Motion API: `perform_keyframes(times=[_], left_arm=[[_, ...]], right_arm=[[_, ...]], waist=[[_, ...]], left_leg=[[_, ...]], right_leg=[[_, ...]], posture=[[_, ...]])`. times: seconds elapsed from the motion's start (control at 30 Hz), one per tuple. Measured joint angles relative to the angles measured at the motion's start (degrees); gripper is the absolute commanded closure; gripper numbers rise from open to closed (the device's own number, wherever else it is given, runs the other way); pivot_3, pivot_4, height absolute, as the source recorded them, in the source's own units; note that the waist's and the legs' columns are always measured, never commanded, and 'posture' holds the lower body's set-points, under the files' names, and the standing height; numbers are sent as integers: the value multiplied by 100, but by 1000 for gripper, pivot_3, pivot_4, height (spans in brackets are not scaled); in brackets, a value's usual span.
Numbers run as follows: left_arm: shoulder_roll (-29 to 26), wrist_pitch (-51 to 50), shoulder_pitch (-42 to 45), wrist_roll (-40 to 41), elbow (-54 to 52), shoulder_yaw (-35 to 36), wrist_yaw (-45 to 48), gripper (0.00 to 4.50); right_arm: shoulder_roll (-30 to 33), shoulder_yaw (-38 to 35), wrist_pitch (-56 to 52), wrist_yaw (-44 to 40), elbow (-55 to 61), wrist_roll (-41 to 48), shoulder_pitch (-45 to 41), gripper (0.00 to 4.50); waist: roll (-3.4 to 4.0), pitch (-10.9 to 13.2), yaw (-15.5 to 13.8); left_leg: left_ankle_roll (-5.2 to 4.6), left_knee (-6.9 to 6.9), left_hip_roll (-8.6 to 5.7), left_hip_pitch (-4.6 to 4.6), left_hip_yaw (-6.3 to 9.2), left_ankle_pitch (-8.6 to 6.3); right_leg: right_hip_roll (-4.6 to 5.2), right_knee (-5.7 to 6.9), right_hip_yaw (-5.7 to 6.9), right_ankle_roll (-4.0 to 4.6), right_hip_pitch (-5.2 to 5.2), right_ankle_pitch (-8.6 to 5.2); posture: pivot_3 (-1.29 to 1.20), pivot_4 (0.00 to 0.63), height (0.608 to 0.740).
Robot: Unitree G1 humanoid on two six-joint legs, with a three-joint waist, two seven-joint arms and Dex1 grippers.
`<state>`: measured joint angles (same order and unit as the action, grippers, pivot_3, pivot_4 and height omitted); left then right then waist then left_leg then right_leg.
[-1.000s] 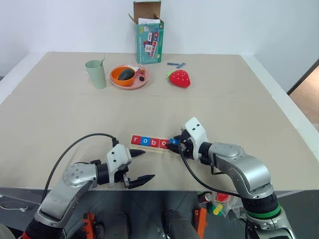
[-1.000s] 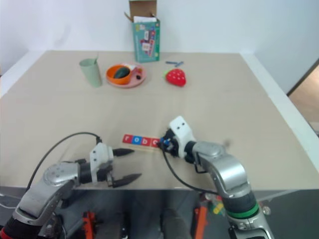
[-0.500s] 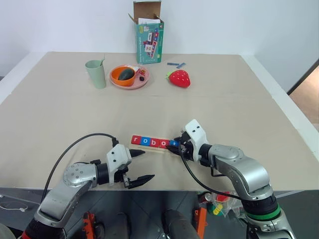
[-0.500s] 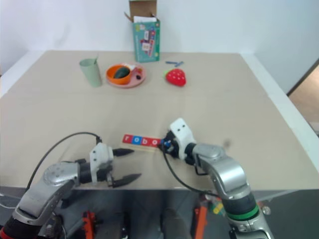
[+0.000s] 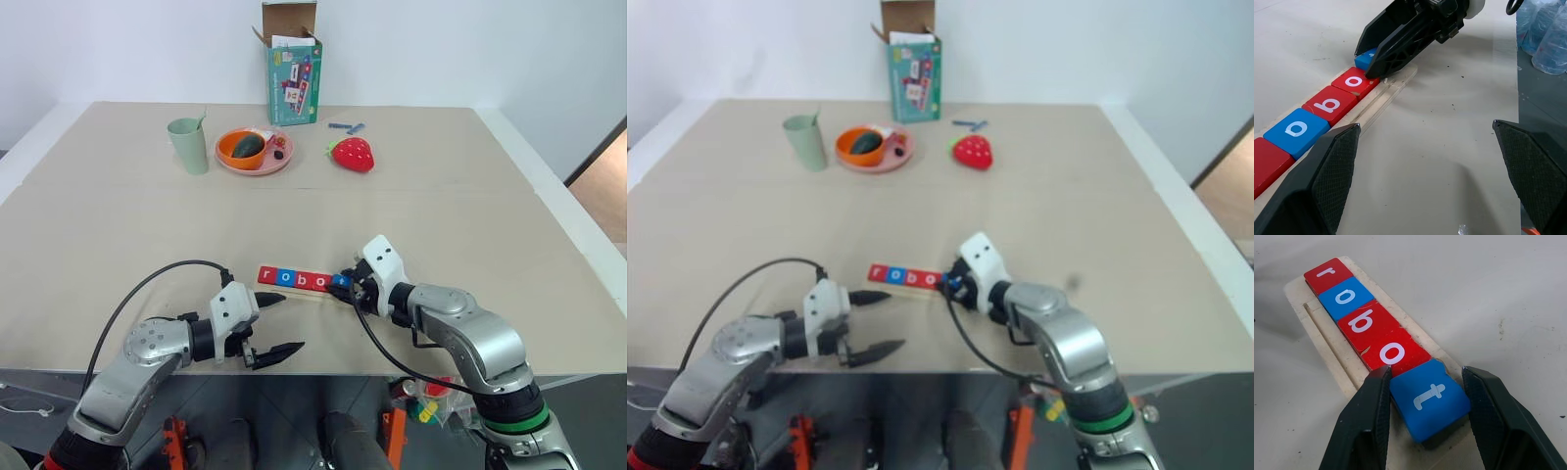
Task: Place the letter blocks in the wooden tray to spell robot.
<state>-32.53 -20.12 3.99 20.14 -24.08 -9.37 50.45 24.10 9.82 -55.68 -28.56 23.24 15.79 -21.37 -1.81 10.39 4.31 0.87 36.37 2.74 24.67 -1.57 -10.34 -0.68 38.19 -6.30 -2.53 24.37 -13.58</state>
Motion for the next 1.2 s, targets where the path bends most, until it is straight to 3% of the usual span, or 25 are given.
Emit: perform_keyframes(times=[0.03,0.07,0.23,0.53,0.73,0.87,0.97,1.2], left_arm=[[0,0,0,0,0,0,0,0],[0,0,0,0,0,0,0,0],[0,1,0,-1,0,-3,1,0],[0,2,0,-19,5,-44,2,0],[7,2,7,25,46,-38,13,0],[21,-40,69,254,213,302,-23,0],[-60,-77,174,445,521,867,-81,0],[-219,-75,716,523,1465,1707,-438,0]], right_arm=[[-1,0,1,0,0,2,1,2806],[-1,0,8,1,0,2,1,1747],[-11,-1,59,11,-52,1,9,48],[-35,-151,114,74,-70,55,-77,19],[202,-964,9,-151,137,566,-427,19],[714,-1315,225,-771,-188,894,-368,19],[1274,-1495,775,-1684,-831,1064,-203,19],[1643,-1376,2227,-2711,-2074,804,-252,19]], waist=[[0,0,0],[0,0,0],[0,0,0],[0,0,0],[-1,0,-1],[0,0,-4],[-1,1,-3],[-4,2,16]], left_leg=[[0,0,0,0,0,0],[0,0,0,0,0,0],[0,0,0,0,0,0],[0,0,0,1,-1,0],[0,-1,-1,2,1,0],[-1,-2,-1,6,1,-1],[-2,-2,-2,4,1,-1],[-2,-1,-2,-1,0,-1]], right_leg=[[0,0,0,0,0,0],[0,0,0,0,0,0],[0,0,0,0,0,0],[0,0,-1,0,1,0],[1,-3,0,-2,-1,-1],[0,-4,1,-4,1,-4],[0,-4,2,-3,0,-5],[-4,-3,2,-1,-2,0]], posture=[[0,150,740],[0,150,740],[0,150,740],[0,150,740],[0,150,740],[0,150,740],[0,150,740],[0,150,740]])
